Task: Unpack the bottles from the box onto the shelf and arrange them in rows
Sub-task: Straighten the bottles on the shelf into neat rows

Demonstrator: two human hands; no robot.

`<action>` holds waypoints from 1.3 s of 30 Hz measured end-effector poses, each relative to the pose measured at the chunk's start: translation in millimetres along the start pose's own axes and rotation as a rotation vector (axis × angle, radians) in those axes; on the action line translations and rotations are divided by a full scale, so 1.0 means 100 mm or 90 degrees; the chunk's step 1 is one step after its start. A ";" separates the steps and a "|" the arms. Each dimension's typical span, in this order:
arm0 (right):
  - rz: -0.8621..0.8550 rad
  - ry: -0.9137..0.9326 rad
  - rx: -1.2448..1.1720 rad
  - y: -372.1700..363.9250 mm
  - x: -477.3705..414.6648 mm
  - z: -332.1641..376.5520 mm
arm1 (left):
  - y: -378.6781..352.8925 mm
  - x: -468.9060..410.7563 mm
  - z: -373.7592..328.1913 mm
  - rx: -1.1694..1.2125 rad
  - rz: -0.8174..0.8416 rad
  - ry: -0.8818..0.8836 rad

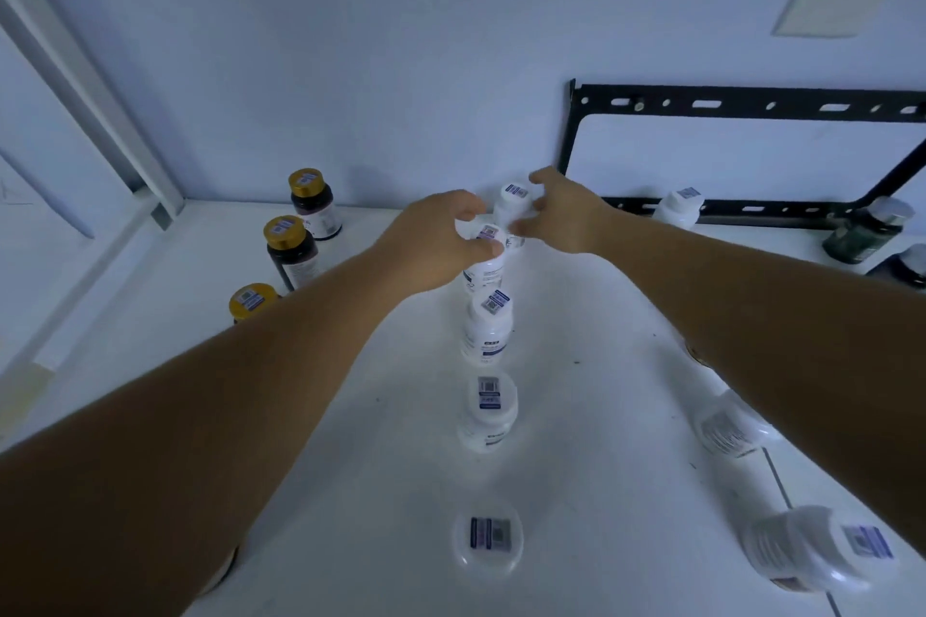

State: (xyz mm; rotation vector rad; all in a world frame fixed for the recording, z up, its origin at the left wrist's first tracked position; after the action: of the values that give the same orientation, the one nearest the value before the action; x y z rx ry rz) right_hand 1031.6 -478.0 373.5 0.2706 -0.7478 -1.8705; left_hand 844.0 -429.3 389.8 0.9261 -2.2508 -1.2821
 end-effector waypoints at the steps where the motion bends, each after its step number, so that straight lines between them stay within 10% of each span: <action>1: -0.001 0.010 0.034 -0.06 -0.08 -0.03 | -0.06 -0.05 0.04 -0.004 0.009 -0.009; 21: -0.093 0.056 0.088 0.68 0.48 0.24 | 0.28 -0.09 -0.10 -0.074 -0.091 -0.060; 30: -0.021 -0.001 0.131 1.62 1.72 -0.63 | 0.00 0.72 -1.58 -0.078 0.084 -0.231; 39: 0.065 0.020 -0.027 1.28 1.76 -1.45 | -1.25 1.01 -2.01 -0.042 0.212 -0.138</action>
State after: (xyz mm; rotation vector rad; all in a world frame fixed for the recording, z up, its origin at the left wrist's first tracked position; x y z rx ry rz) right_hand 1127.1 -721.4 365.1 0.2298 -0.6876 -1.7796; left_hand 940.4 -667.8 384.9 0.3792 -2.3795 -1.3423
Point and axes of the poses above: each hand's wrist, its own x-axis away from the middle knuckle, its own y-axis out of the back of the hand, z = x × y, the point moved 5 cm from there along -x, towards the middle knuckle, and after that the axes turned 15 degrees about -x, right-handed, at the moved point
